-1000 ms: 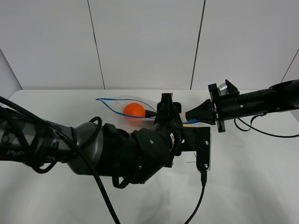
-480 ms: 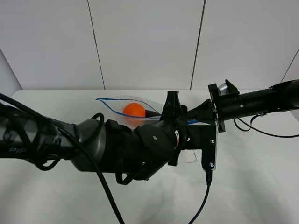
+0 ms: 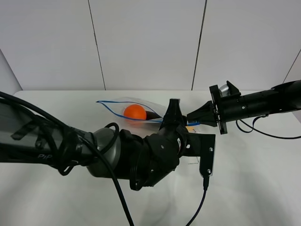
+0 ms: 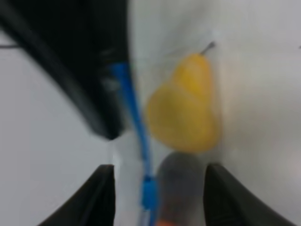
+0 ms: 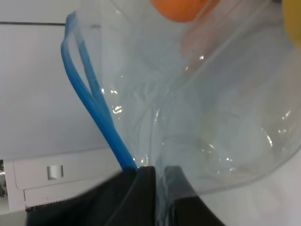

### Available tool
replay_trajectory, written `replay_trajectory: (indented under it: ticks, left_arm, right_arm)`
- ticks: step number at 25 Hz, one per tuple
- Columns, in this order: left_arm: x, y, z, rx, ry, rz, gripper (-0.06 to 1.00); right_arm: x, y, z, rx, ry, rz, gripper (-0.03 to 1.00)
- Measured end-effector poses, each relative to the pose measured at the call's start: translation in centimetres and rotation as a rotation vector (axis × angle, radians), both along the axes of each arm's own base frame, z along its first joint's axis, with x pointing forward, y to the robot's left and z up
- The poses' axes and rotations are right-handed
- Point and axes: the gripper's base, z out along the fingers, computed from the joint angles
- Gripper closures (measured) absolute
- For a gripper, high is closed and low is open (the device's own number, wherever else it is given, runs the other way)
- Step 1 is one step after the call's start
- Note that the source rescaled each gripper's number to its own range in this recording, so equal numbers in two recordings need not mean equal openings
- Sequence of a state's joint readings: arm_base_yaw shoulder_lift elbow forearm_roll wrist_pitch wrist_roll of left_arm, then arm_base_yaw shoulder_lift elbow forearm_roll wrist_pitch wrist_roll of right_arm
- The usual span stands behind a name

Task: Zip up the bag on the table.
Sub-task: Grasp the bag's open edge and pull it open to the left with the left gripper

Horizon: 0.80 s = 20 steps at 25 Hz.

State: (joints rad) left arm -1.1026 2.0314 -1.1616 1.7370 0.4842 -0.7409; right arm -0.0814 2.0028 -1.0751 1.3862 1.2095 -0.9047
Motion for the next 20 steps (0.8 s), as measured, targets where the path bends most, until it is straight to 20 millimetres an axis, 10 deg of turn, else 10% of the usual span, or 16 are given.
replay_trajectory:
  ticks: [20]
  left_arm:
    - [0.33,-0.17,0.50,0.007,-0.035,0.006,0.93]
  right_arm:
    - [-0.01,0.00,0.02,-0.001,0.001,0.000,0.97]
